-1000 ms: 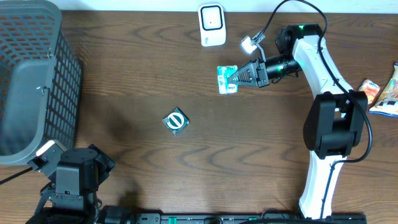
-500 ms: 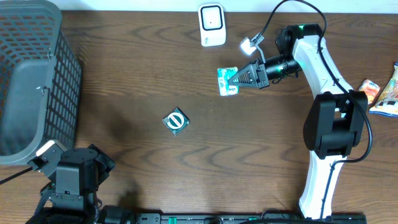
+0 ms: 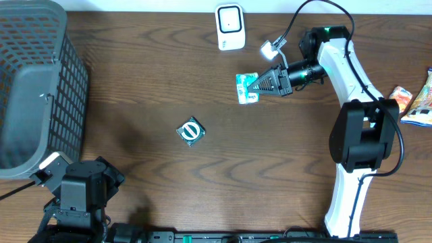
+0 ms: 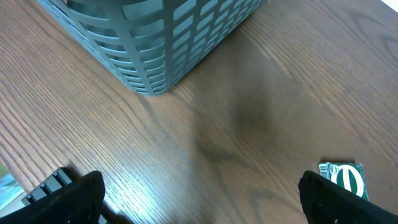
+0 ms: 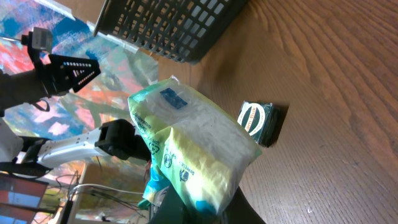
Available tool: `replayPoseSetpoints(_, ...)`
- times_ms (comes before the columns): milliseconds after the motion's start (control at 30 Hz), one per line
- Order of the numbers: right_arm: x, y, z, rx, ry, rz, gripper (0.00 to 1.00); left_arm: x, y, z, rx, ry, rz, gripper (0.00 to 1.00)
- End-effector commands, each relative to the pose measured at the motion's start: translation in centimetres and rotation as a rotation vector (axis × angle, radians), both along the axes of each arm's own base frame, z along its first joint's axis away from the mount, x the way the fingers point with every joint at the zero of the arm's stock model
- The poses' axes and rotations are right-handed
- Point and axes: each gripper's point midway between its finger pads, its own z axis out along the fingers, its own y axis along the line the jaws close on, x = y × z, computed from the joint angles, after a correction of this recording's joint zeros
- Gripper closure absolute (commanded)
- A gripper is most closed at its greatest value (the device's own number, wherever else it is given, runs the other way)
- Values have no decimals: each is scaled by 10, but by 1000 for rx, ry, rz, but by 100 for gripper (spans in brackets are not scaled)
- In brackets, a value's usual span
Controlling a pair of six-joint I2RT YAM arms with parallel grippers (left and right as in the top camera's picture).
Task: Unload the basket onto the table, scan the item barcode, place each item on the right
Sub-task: 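Lift the teal packet and rotate it with the right gripper, then hold the teal packet at the scanner window with the right gripper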
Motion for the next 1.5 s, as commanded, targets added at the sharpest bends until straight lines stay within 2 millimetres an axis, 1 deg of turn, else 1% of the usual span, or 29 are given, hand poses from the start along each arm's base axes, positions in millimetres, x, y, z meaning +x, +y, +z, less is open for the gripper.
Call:
replayPoseSetpoints(0,0,1,6,18,-28,1,99,-1,3,1,6,-5,22,2)
replayPoseSetpoints(500,-1,2,5,13,-21,2,99,-1,3,1,6,-6,22,2)
replayPoseSetpoints(567,-2,4,2,-10,-2,8,99,-1,3,1,6,-6,22,2)
replayPoseSetpoints(633,-2,7,-6,-64,43,3,99,-1,3,1,6,-6,22,2)
replayPoseSetpoints(733,6,9,-35,-264,150,-50,99,-1,3,1,6,-6,22,2)
replayPoseSetpoints(800,16,8,-57,-424,200,-127,99,-1,3,1,6,-5,22,2)
replayPoseSetpoints(867,27,4,-73,-571,229,-218,99,-1,3,1,6,-6,22,2)
replayPoseSetpoints(933,37,-3,-83,-706,208,-295,99,-1,3,1,6,-6,22,2)
replayPoseSetpoints(1000,54,-21,-90,-907,132,-414,99,-1,3,1,6,-6,22,2)
replayPoseSetpoints(1033,61,-27,-90,-981,91,-458,99,-1,3,1,6,-6,22,2)
replayPoseSetpoints(1100,73,-38,-82,-1116,-21,-523,99,-1,3,1,6,-6,22,2)
replayPoseSetpoints(1200,90,-45,-58,-1294,-226,-604,99,-1,3,1,6,-5,22,2)
replayPoseSetpoints(1300,108,-47,-34,-1416,-416,-699,99,-1,3,1,6,-6,22,2)
replayPoseSetpoints(1367,118,-44,-25,-1442,-507,-724,99,-1,3,1,6,-5,22,2)
replayPoseSetpoints(1467,133,-35,-17,-1399,-575,-756,99,-1,3,1,6,-5,22,2)
